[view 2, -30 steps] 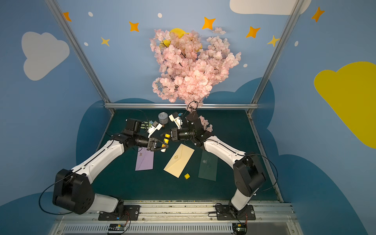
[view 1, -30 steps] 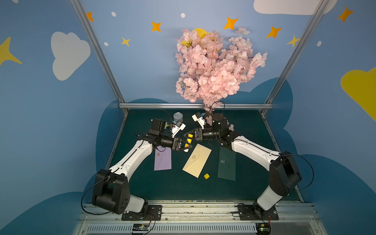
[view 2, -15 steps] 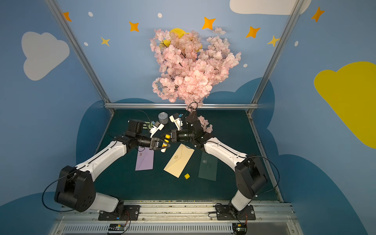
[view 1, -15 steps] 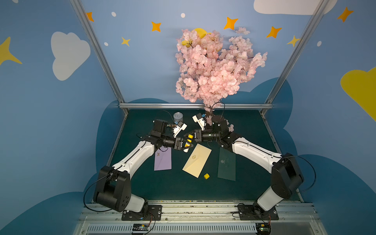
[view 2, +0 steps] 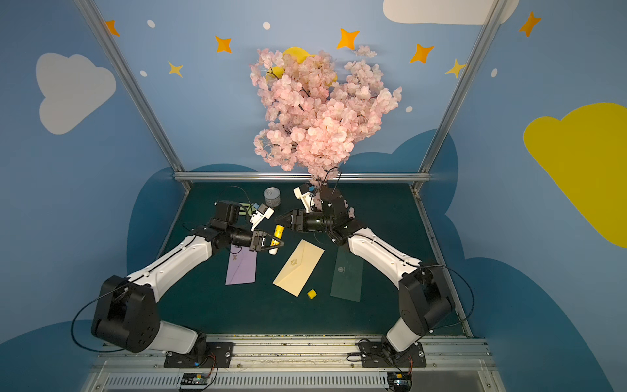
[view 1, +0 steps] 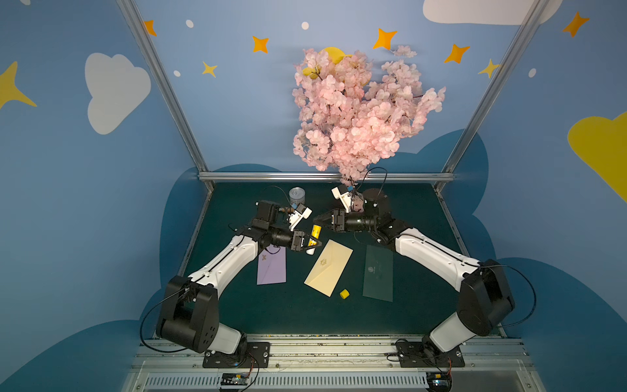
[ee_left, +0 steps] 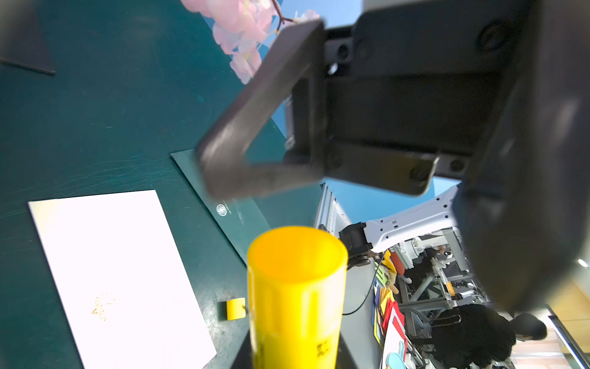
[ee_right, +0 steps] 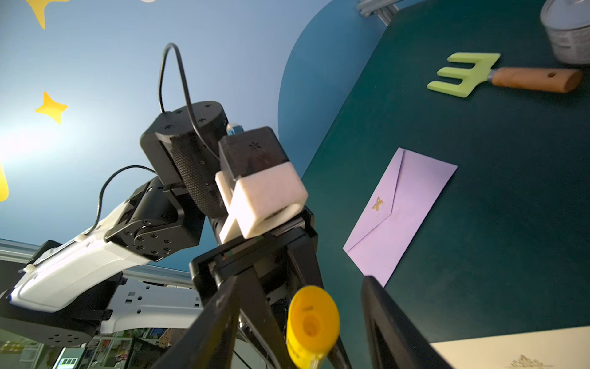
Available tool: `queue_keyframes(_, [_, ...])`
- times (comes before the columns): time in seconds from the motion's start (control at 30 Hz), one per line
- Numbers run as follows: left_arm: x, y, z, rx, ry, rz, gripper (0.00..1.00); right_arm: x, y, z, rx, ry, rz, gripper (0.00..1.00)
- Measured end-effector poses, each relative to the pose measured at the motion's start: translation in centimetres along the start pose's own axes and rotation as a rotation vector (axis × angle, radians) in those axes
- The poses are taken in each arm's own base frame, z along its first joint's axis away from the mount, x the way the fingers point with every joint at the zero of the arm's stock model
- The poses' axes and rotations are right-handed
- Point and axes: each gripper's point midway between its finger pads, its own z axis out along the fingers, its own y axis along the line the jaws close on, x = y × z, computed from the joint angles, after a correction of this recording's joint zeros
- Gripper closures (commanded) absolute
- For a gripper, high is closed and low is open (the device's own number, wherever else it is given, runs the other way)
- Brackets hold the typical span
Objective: Seal the envelope with a glue stick
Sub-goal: Screw the glue stick.
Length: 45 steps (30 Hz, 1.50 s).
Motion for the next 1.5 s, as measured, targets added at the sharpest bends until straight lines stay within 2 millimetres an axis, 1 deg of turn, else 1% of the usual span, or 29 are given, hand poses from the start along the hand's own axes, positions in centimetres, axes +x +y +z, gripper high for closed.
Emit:
queue_keyframes(0.07, [0.0, 0.3, 0.0, -0.017, -0.002, 0.000, 0.98, 0.1, -0.1, -0.1, 0.011, 0.004, 0.008, 0.48])
queue_keyframes(0.1, [0.0, 0.4, 0.1, -0.023, -0.002, 0.000, 0.98, 0.3, -0.2, 0.0, 0.016, 0.009, 0.014, 0.49])
queue_keyframes(0.27, [0.2, 0.8, 0.3, -0.057, 0.004, -0.002, 0.98, 1.4, -0.8, 0.5, 0.047, 0.051, 0.058, 0.48])
queue_keyframes(0.33, [0.3, 1.0, 0.4, -0.066, 0.008, -0.004, 0.98, 1.7, -1.1, 0.9, 0.055, 0.060, 0.065, 0.49])
queue_keyframes(0.4, [0.4, 1.1, 0.4, -0.076, 0.010, -0.004, 0.98, 2.0, -1.4, 1.3, 0.063, 0.069, 0.074, 0.55])
queue_keyframes(0.53, [0.5, 1.1, 0.5, -0.079, 0.016, 0.000, 0.98, 2.2, -2.0, 1.9, 0.076, 0.075, 0.095, 0.71])
queue_keyframes(0.63, [0.5, 1.1, 0.5, -0.081, 0.017, 0.000, 0.98, 2.3, -2.3, 2.1, 0.079, 0.078, 0.108, 0.79])
queue_keyframes(0.7, [0.6, 1.1, 0.5, -0.082, 0.018, -0.001, 0.98, 2.2, -2.3, 2.1, 0.079, 0.074, 0.113, 0.80])
queue_keyframes(0.73, [0.6, 1.1, 0.5, -0.081, 0.018, 0.000, 0.98, 2.2, -2.3, 2.1, 0.078, 0.074, 0.115, 0.77])
queue_keyframes(0.77, [0.6, 1.1, 0.5, -0.081, 0.018, 0.000, 0.98, 2.2, -2.3, 2.1, 0.078, 0.074, 0.116, 0.70])
queue_keyframes(0.8, [0.6, 1.1, 0.5, -0.080, 0.018, 0.000, 0.98, 2.2, -2.3, 2.1, 0.078, 0.073, 0.120, 0.66])
queue_keyframes(0.87, [0.6, 1.1, 0.5, -0.081, 0.020, -0.001, 0.98, 2.1, -2.3, 2.0, 0.076, 0.070, 0.120, 0.64])
queue_keyframes(0.93, [0.7, 1.1, 0.6, -0.079, 0.022, -0.003, 0.98, 1.9, -2.2, 2.0, 0.073, 0.065, 0.119, 0.67])
queue_keyframes(1.07, [0.7, 0.9, 0.6, -0.073, 0.024, 0.000, 0.98, 1.9, -2.1, 2.1, 0.069, 0.064, 0.124, 0.79])
queue_keyframes(1.17, [0.6, 0.9, 0.6, -0.071, 0.024, 0.001, 0.98, 1.8, -2.1, 2.0, 0.066, 0.062, 0.129, 0.85])
queue_keyframes(1.3, [0.6, 0.8, 0.7, -0.068, 0.024, 0.001, 0.98, 1.7, -2.1, 2.0, 0.063, 0.062, 0.130, 0.95])
queue_keyframes(1.4, [0.6, 0.7, 0.7, -0.062, 0.025, 0.001, 0.98, 1.7, -2.0, 2.0, 0.051, 0.063, 0.125, 0.96])
queue_keyframes(1.5, [0.6, 0.2, 0.6, -0.037, 0.026, 0.001, 0.98, 1.8, -1.5, 1.9, 0.003, 0.070, 0.104, 0.98])
